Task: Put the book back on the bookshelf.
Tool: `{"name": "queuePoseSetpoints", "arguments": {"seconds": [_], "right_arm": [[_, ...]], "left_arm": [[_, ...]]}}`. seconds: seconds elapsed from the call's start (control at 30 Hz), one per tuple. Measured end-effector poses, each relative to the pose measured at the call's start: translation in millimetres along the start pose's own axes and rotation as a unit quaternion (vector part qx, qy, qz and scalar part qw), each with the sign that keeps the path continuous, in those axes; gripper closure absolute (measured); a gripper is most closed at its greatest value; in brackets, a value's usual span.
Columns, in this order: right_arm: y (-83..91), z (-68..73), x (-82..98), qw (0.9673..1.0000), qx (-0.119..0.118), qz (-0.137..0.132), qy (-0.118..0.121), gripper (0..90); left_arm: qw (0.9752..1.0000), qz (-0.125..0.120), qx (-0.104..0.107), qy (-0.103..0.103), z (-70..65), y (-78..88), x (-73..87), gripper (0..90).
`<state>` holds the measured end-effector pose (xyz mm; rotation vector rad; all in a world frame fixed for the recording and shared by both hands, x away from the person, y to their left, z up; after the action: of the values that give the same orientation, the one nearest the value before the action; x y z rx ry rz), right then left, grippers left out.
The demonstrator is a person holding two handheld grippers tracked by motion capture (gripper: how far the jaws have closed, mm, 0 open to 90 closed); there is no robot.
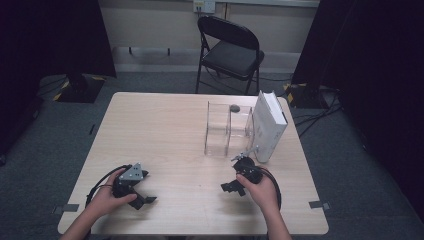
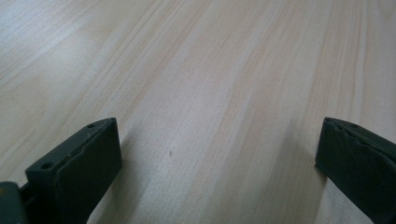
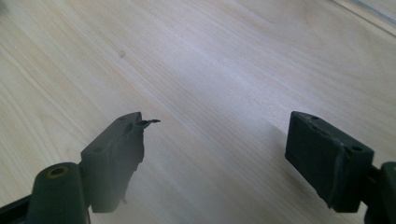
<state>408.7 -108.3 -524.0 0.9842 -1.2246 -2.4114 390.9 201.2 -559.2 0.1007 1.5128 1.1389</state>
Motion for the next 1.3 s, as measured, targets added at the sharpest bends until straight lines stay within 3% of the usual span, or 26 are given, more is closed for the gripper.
{"name": "queuePoseSetpoints", "arguments": {"seconds": [0.23, 0.63, 0.73, 0.8, 1.07, 1.1, 1.27, 1.3], "right_arm": [[-10.4, 4.8, -2.3, 0.9998, -0.012, -0.005, 0.012, 18.7], [-27.9, 11.6, -6.7, 0.9991, -0.014, -0.010, 0.038, 18.9], [-33.7, 15.4, -7.6, 0.9991, -0.019, -0.011, 0.035, 17.3], [-36.4, 16.7, -9.5, 0.9985, -0.023, -0.015, 0.048, 17.3], [-42.8, 19.9, -11.7, 0.9968, -0.008, -0.021, 0.077, 14.4], [-45.0, 20.7, -11.9, 0.9957, 0.004, -0.025, 0.089, 14.0], [-49.4, 22.0, -11.9, 0.9938, 0.025, -0.041, 0.100, 13.3], [-51.5, 22.8, -11.9, 0.9922, 0.033, -0.046, 0.111, 12.5]], "left_arm": [[1.0000, 0.000, 0.000, 0.000, 0.0, 0.0, 0.0, 0.0], [1.0000, 0.000, 0.000, 0.000, 0.0, 0.0, 0.0, 0.0], [1.0000, -0.001, 0.000, 0.002, -0.2, -0.1, -0.1, 0.0], [1.0000, 0.000, -0.001, 0.001, -0.1, 0.0, 0.0, 0.0], [1.0000, 0.001, -0.002, 0.001, 0.0, 0.2, 0.1, 0.0], [1.0000, 0.000, 0.000, 0.001, -0.2, 0.1, 0.0, 0.0], [1.0000, 0.001, -0.002, 0.001, -0.1, 0.3, 0.2, 0.0], [1.0000, 0.001, -0.002, 0.001, 0.0, 0.3, 0.2, 0.0]]}}
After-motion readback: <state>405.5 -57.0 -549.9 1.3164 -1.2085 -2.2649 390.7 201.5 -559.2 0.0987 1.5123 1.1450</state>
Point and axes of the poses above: each handheld gripper's, and its own axes: y roughly backward along the jaws, x roughly out of its underside, z roughly to its left, the point moved 8 cm from there along -y, roughly forward along the jaws, and after that the axes turned 14 degrees about -x, right-handed, at the moved point
